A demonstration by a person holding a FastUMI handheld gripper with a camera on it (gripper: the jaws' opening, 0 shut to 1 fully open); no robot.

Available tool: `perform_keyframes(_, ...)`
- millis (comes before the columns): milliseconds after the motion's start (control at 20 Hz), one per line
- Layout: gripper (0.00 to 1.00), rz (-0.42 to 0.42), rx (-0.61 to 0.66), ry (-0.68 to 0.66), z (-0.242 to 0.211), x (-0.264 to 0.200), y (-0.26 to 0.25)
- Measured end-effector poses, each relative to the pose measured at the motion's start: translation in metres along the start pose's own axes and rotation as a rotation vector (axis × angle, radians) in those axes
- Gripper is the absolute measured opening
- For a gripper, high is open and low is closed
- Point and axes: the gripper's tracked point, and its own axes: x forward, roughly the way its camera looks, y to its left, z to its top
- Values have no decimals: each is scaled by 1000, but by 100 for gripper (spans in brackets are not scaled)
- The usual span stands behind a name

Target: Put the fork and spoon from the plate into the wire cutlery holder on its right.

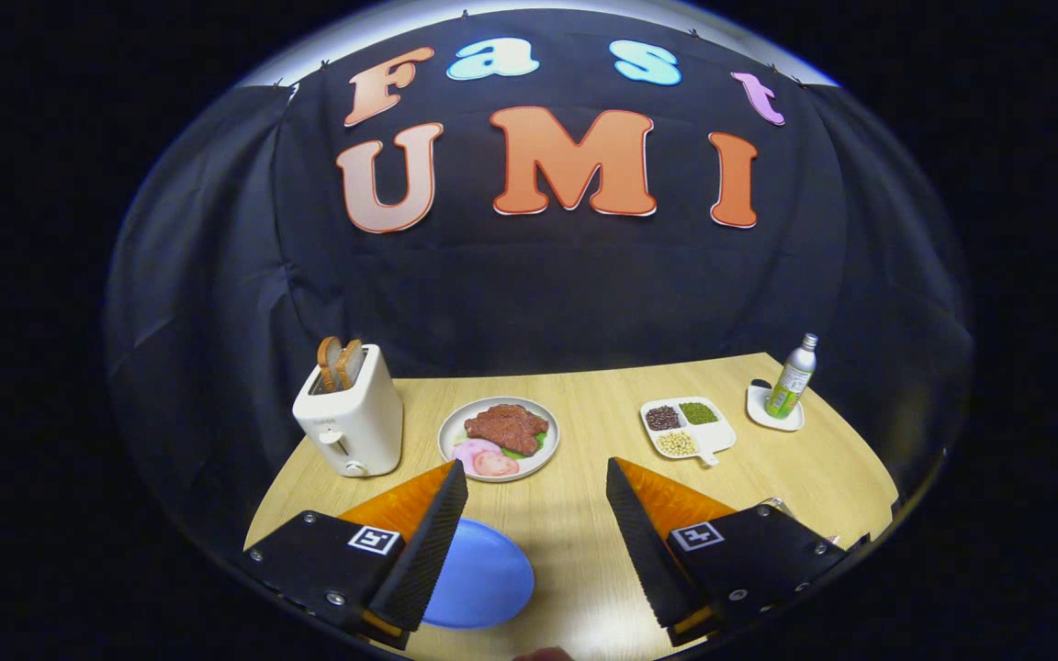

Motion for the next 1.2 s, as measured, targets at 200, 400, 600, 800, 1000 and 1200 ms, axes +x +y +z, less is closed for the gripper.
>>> perform_keyframes(200,92,64,-38,67,-30,1,42)
perform_keyframes(400,92,107,-43,182,-69,3,76)
perform_keyframes(600,92,135,-40,336,-120,4,98)
perform_keyframes(800,89,131,-47,442,-166,7,108)
perform_keyframes(1000,77,155,-57,513,-200,3,119)
perform_keyframes(1200,52,140,-76,521,-215,7,119)
